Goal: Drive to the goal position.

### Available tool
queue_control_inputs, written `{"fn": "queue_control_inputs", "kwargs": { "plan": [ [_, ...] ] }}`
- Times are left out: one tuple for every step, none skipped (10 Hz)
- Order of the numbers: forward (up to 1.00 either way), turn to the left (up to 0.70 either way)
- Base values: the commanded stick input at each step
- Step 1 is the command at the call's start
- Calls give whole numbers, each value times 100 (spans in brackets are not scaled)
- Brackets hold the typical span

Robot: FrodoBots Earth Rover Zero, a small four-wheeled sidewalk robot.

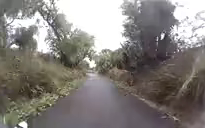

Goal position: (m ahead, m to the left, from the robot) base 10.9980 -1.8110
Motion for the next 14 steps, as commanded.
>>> {"fn": "queue_control_inputs", "kwargs": {
  "plan": [
    [85,0],
    [85,0],
    [85,0],
    [85,0],
    [85,0],
    [85,0],
    [85,0],
    [85,0],
    [85,0],
    [85,0],
    [85,0],
    [85,0],
    [85,0],
    [85,0]
  ]
}}
